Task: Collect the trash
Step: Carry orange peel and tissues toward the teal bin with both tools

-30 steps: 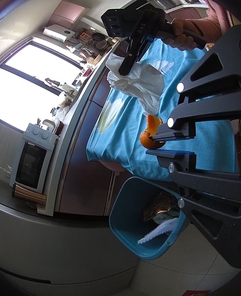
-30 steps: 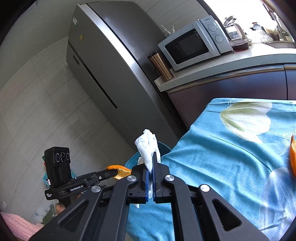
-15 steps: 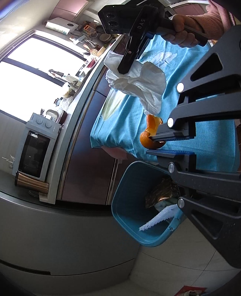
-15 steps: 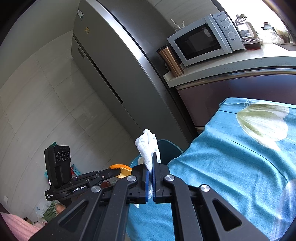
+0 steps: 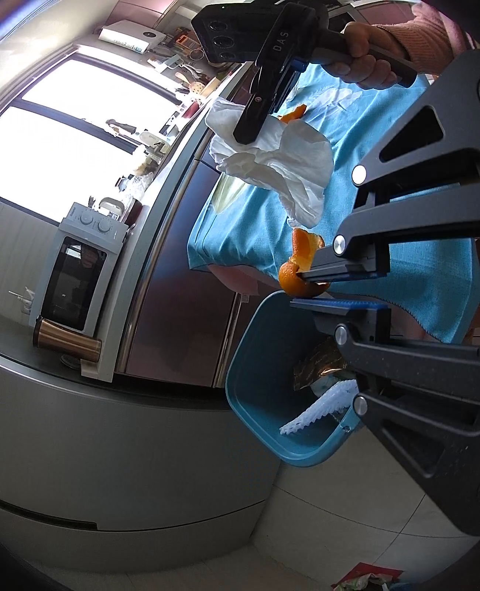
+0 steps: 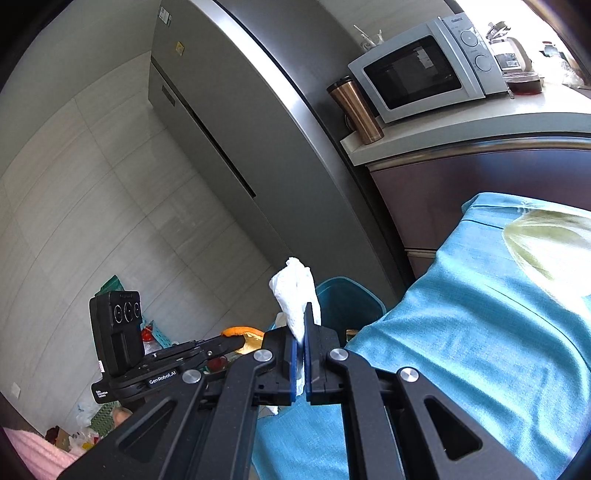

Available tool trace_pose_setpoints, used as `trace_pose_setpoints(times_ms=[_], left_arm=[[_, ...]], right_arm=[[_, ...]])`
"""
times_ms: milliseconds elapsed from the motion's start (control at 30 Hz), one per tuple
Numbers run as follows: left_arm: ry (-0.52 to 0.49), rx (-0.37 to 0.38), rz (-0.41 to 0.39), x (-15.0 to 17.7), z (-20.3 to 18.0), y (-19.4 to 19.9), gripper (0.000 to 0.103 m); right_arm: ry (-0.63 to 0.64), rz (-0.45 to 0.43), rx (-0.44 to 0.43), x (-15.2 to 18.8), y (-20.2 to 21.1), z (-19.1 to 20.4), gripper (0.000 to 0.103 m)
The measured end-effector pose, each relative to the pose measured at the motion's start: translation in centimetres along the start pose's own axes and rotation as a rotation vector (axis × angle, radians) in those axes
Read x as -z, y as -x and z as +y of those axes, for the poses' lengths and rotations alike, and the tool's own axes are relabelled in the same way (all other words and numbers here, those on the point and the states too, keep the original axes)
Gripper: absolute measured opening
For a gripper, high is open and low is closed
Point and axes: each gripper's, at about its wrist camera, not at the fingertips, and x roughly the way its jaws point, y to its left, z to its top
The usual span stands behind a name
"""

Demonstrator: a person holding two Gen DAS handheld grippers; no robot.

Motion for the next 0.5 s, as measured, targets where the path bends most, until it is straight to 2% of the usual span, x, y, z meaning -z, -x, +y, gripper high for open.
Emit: trace_pose_setpoints(times_ms=[500], left_arm=[[0.033, -0.063, 0.002, -0.1, 2.3, -0.6, 0.008]], right_arm=[[0.016, 0.035, -0.009, -0.8, -2.7, 0.6, 0.002]])
